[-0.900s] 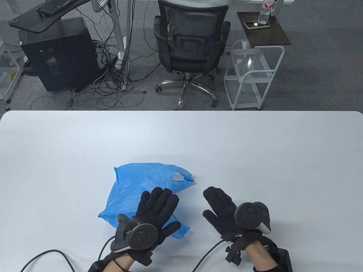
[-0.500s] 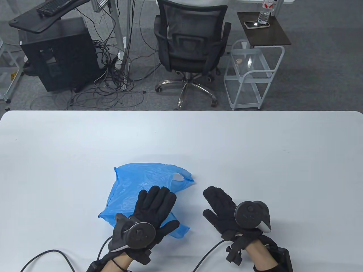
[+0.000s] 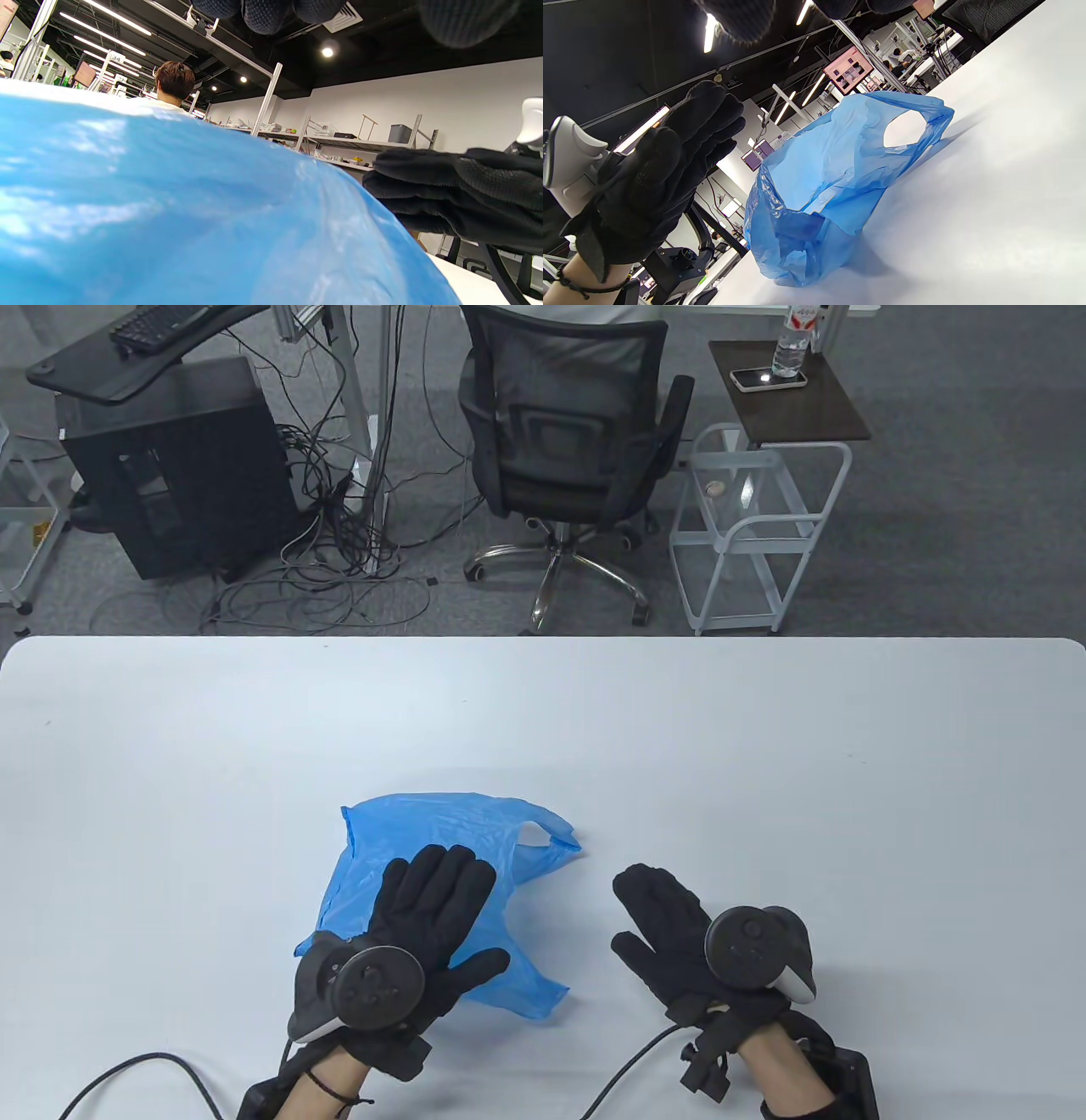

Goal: Squeeze plastic bag to expel air

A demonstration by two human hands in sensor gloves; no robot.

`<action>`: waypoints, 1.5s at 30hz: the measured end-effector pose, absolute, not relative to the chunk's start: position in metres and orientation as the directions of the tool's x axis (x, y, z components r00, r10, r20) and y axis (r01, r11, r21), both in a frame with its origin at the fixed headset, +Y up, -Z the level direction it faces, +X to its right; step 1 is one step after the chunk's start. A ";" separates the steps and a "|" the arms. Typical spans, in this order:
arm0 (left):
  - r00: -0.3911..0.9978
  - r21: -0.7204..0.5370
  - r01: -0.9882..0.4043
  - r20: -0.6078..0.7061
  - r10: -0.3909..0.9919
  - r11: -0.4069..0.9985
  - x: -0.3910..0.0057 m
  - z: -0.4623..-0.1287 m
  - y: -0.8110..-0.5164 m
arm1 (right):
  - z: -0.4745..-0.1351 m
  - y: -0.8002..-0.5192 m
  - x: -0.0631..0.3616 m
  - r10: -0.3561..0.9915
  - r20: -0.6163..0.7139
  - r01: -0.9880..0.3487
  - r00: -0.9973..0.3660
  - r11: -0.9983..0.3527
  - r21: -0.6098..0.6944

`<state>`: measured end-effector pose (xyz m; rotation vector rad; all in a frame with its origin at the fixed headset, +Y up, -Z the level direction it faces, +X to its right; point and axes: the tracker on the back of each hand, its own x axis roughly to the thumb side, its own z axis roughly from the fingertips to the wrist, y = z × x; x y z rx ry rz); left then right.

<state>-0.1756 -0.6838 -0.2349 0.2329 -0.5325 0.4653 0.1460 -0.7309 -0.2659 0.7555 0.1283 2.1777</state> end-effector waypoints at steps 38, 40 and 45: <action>0.896 -0.396 -0.440 -0.136 0.423 0.806 -0.316 -0.282 -0.725 | -0.276 -0.742 0.159 0.766 0.379 -0.658 -0.518 -0.641 0.395; 0.906 -0.429 -0.422 -0.161 0.393 0.798 -0.315 -0.285 -0.735 | -0.276 -0.743 0.160 0.774 0.368 -0.664 -0.516 -0.632 0.399; 0.902 -0.463 -0.432 -0.197 0.385 0.774 -0.318 -0.290 -0.754 | -0.277 -0.744 0.161 0.781 0.354 -0.664 -0.515 -0.625 0.411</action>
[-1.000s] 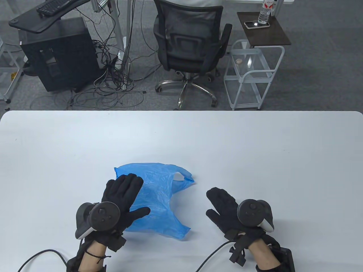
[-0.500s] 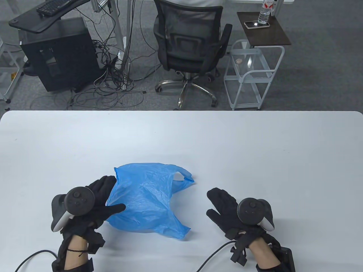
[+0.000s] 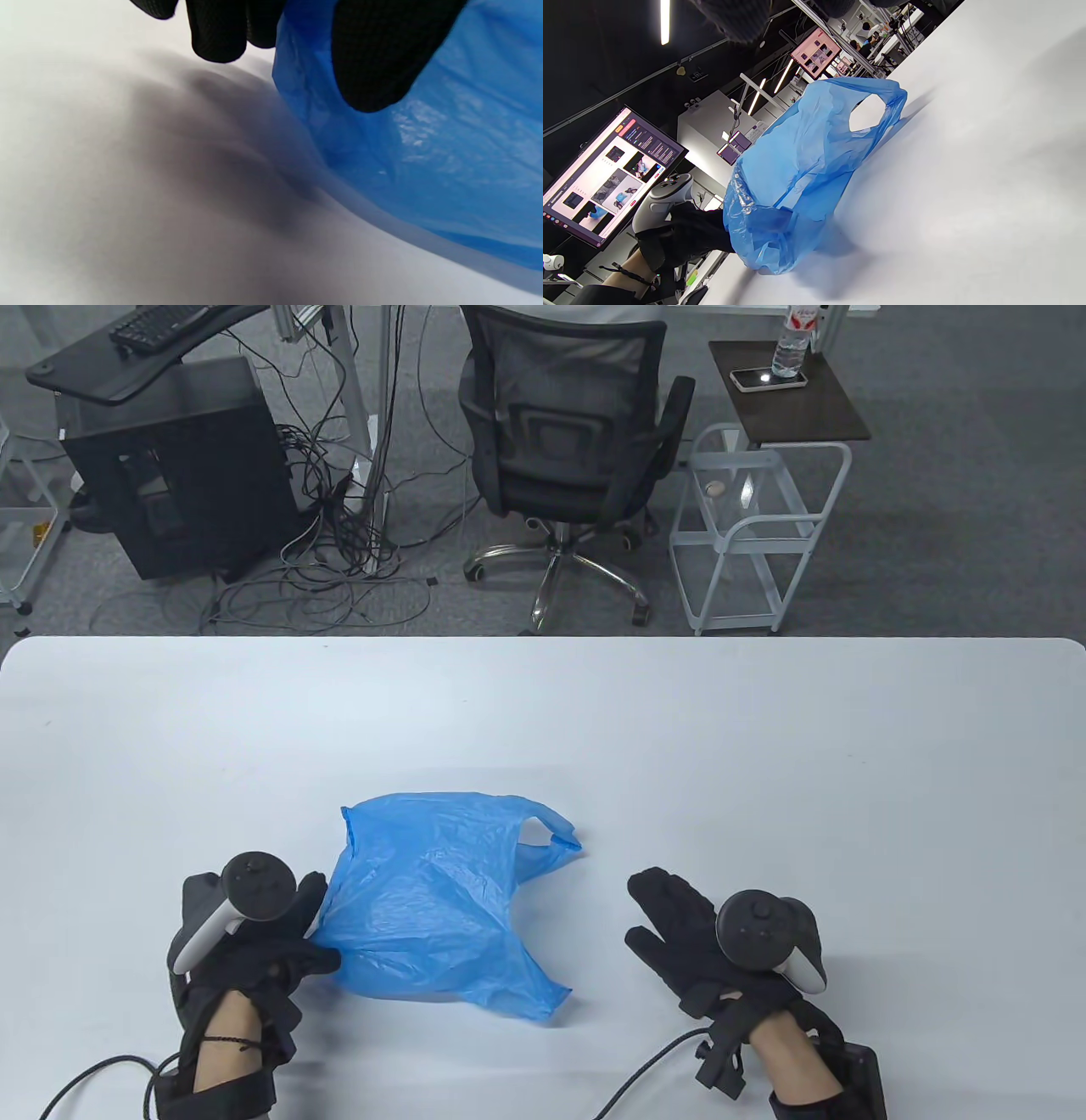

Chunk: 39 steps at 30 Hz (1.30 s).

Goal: Squeeze plastic bag to expel air

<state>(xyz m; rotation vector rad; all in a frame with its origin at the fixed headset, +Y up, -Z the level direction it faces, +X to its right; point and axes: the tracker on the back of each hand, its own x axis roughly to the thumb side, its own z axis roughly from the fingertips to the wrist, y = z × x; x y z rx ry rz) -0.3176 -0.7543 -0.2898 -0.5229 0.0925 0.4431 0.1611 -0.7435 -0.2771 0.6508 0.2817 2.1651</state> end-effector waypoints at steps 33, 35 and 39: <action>0.847 0.054 -0.530 0.094 0.524 0.847 -0.267 -0.283 -0.734 | -0.280 -0.742 0.167 0.789 0.348 -0.686 -0.507 -0.614 0.391; 0.840 0.070 -0.540 0.117 0.530 0.839 -0.262 -0.280 -0.731 | -0.280 -0.742 0.167 0.789 0.349 -0.686 -0.505 -0.613 0.392; 0.799 0.075 -0.594 0.166 0.578 0.801 -0.250 -0.276 -0.727 | -0.279 -0.740 0.168 0.787 0.359 -0.689 -0.502 -0.615 0.384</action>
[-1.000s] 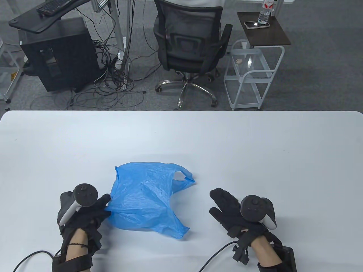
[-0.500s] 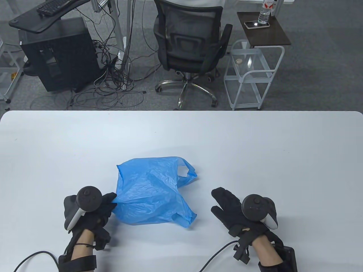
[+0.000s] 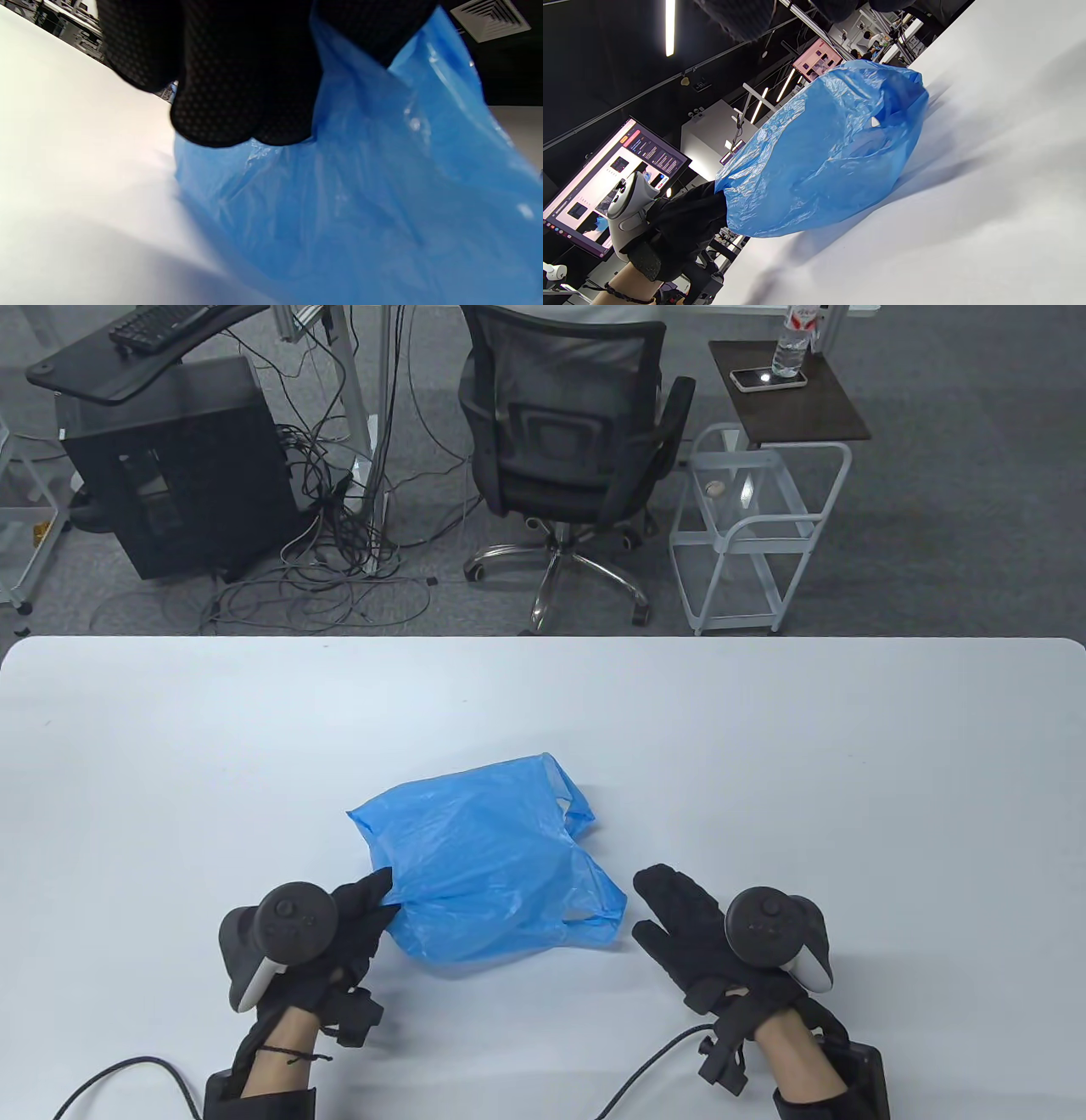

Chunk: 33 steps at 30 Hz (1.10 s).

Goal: Squeeze plastic bag to expel air

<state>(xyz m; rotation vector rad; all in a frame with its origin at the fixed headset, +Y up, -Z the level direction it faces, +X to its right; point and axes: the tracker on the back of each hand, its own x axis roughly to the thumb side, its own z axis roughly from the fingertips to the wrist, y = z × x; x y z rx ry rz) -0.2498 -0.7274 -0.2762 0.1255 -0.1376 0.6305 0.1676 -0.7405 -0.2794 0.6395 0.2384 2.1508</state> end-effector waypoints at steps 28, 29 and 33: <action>0.754 -0.144 -0.566 0.307 0.580 0.812 -0.174 -0.275 -0.746 | -0.274 -0.738 0.159 0.741 0.428 -0.655 -0.517 -0.664 0.360; 0.764 -0.149 -0.550 0.308 0.567 0.822 -0.173 -0.275 -0.747 | -0.274 -0.738 0.159 0.742 0.428 -0.656 -0.516 -0.664 0.359; 0.811 -0.153 -0.473 0.307 0.497 0.867 -0.166 -0.274 -0.750 | -0.274 -0.738 0.159 0.747 0.423 -0.661 -0.512 -0.658 0.361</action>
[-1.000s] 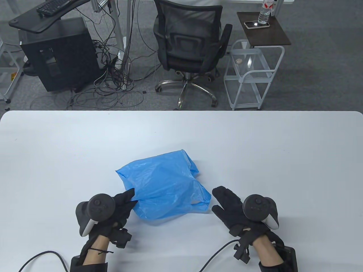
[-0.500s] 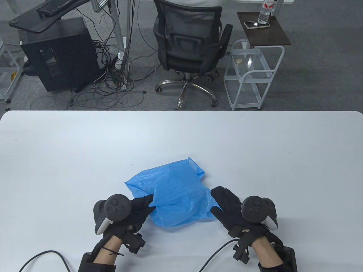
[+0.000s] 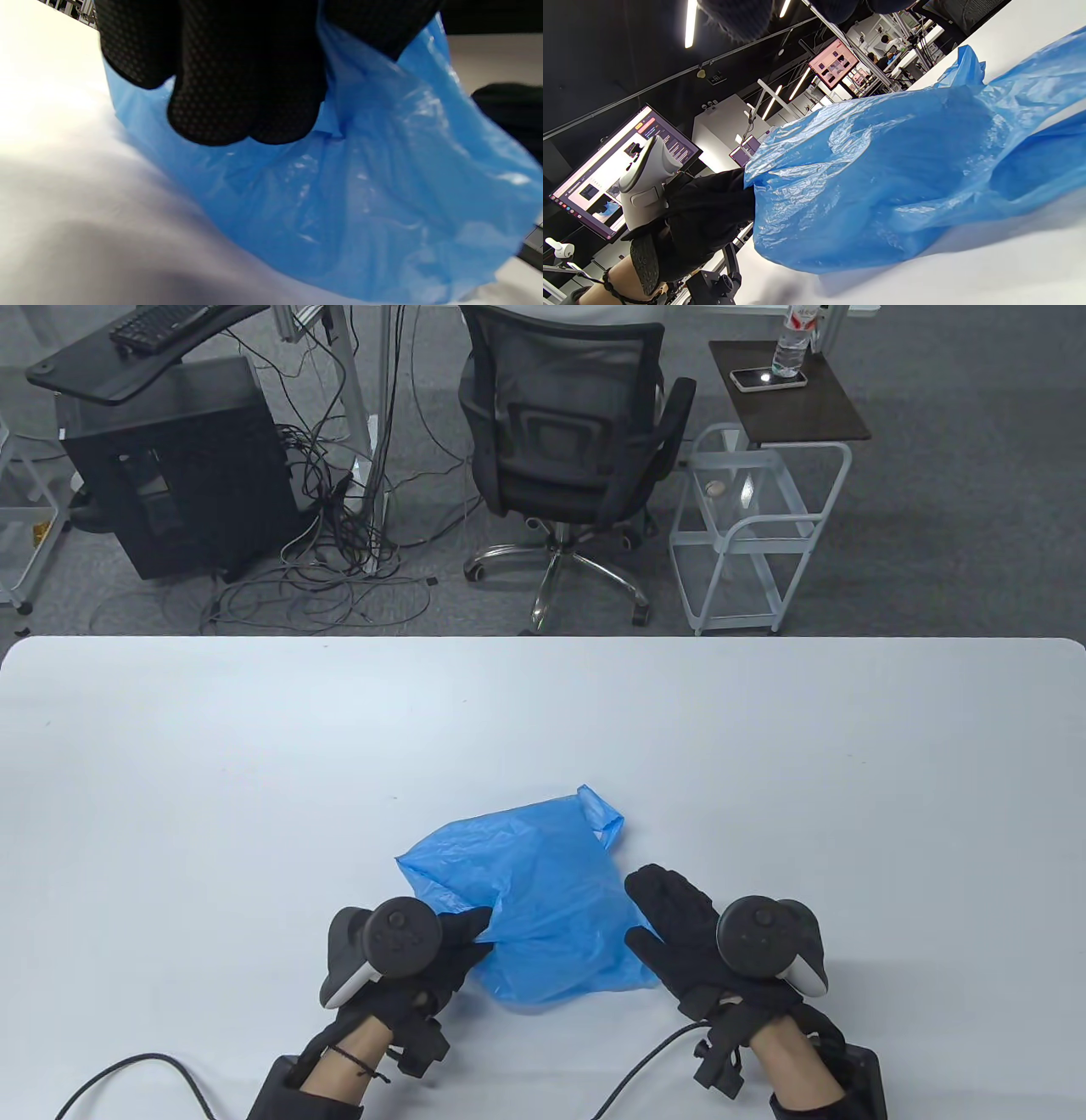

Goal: Squeeze plastic bag to expel air

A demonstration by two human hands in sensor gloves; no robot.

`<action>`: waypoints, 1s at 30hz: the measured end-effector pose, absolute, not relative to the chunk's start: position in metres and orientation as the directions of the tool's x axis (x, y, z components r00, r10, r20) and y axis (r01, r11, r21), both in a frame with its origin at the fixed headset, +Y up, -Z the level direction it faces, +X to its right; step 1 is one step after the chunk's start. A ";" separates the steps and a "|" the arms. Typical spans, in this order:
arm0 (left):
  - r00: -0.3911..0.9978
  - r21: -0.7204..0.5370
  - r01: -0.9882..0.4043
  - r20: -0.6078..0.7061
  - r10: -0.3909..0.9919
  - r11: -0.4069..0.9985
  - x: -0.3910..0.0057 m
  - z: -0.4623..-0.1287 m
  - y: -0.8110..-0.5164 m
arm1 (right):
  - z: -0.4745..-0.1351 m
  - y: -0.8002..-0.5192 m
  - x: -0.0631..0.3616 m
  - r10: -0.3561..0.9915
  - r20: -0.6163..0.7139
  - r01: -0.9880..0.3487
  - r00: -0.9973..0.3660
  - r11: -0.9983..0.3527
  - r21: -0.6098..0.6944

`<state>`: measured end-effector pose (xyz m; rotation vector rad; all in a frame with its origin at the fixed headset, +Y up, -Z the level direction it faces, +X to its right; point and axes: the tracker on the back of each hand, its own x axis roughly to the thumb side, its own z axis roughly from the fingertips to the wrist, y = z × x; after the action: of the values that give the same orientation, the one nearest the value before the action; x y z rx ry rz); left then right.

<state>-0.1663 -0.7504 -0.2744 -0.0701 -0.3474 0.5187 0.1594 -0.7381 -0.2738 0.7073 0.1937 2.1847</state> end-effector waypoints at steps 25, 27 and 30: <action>0.892 -0.150 -0.359 0.236 0.386 0.921 -0.208 -0.271 -0.722 | -0.274 -0.740 0.156 0.749 0.398 -0.647 -0.530 -0.660 0.382; 0.873 -0.053 -0.424 0.243 0.423 0.904 -0.215 -0.270 -0.718 | -0.274 -0.740 0.155 0.749 0.400 -0.647 -0.528 -0.660 0.382; 0.838 0.067 -0.514 0.254 0.484 0.855 -0.219 -0.266 -0.716 | -0.274 -0.740 0.155 0.748 0.402 -0.646 -0.528 -0.661 0.381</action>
<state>-0.2195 -0.7163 -0.2662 0.1341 -0.2325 0.5293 0.1552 -0.7401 -0.2737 0.6934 0.2342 2.1976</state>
